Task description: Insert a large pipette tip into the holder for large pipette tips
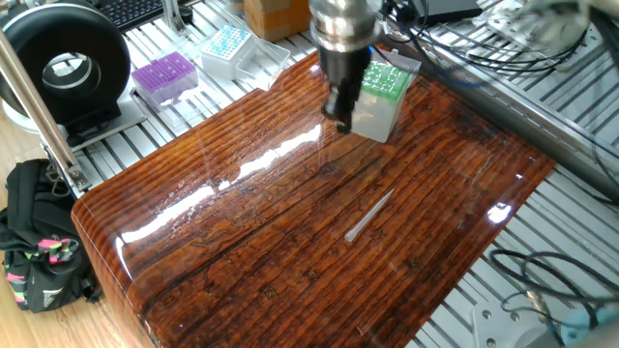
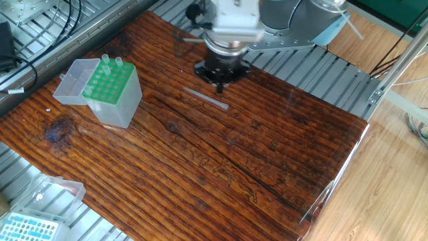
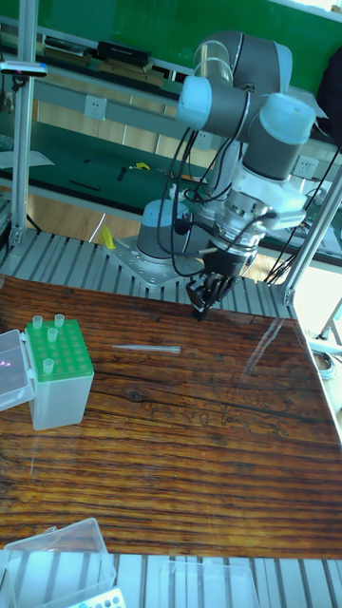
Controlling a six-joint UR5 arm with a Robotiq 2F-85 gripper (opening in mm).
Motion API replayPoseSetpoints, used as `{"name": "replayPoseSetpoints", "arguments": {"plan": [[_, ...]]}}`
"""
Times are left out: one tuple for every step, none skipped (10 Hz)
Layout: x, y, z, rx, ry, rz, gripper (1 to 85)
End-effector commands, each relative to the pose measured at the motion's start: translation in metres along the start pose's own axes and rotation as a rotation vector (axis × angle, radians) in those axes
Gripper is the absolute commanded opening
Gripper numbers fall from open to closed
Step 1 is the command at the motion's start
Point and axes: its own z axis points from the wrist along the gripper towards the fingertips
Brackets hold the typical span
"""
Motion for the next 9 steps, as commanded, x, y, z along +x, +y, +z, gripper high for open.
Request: {"name": "replayPoseSetpoints", "arguments": {"plan": [[0.006,0.025,0.011,-0.037,0.034,-0.094,26.0],[0.008,0.020,0.012,-0.017,0.048,-0.144,23.0],[0.007,0.018,0.011,-0.003,0.048,-0.156,22.3],[0.002,0.006,0.013,0.046,0.040,-0.161,22.7],[-0.003,0.002,0.023,0.058,0.026,-0.170,22.3],[-0.014,0.006,0.034,0.045,-0.008,-0.190,21.3],[-0.021,0.005,0.037,0.047,-0.032,-0.233,21.0],[-0.023,0.007,0.033,0.045,-0.042,-0.281,21.0],[-0.024,0.011,0.028,0.036,-0.054,-0.301,21.0]]}}
